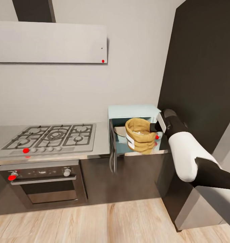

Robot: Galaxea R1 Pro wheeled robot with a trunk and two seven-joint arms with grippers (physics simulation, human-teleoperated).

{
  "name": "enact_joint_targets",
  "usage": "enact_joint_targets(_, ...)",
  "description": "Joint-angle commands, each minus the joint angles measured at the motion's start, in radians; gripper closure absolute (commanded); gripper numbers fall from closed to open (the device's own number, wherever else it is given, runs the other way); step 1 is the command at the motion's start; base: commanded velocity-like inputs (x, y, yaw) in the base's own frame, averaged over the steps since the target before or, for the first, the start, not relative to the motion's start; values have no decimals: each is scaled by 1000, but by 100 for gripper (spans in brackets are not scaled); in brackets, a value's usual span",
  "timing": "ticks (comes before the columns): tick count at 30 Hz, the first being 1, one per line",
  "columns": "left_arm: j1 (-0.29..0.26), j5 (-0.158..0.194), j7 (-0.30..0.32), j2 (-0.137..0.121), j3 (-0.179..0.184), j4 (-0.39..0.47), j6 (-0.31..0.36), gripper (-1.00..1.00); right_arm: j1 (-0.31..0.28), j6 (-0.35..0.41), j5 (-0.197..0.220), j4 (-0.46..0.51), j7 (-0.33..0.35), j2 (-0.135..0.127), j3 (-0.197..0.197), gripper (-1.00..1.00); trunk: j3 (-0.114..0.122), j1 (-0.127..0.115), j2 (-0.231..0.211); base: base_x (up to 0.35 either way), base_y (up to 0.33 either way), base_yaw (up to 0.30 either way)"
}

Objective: In the kitchen, take the popcorn bag from the countertop, put it into the microwave, and heat it until the popcorn is cooked so the cooked popcorn ends up inside the bag.

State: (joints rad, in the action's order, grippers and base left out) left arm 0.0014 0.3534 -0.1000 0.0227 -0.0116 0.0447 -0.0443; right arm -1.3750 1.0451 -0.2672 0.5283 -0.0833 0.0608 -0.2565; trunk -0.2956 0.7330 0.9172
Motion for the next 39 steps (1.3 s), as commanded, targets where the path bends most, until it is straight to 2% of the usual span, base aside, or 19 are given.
enact_joint_targets(1,0,4,-3,0,-1,1,-2,-100,-1,2,0,1,-4,2,-7,100,-1,1,1,268,0,0)
enact_joint_targets(13,0,4,-3,0,-1,1,-2,-100,5,2,5,-14,-4,0,-9,100,-1,1,1,223,0,0)
enact_joint_targets(32,0,4,-4,0,-2,1,-2,-100,7,2,10,-16,-6,-1,-10,100,-1,1,1,9,0,0)
enact_joint_targets(39,0,4,-3,0,-1,1,-2,-100,7,2,11,-16,-7,-1,-10,100,-1,1,1,179,0,0)
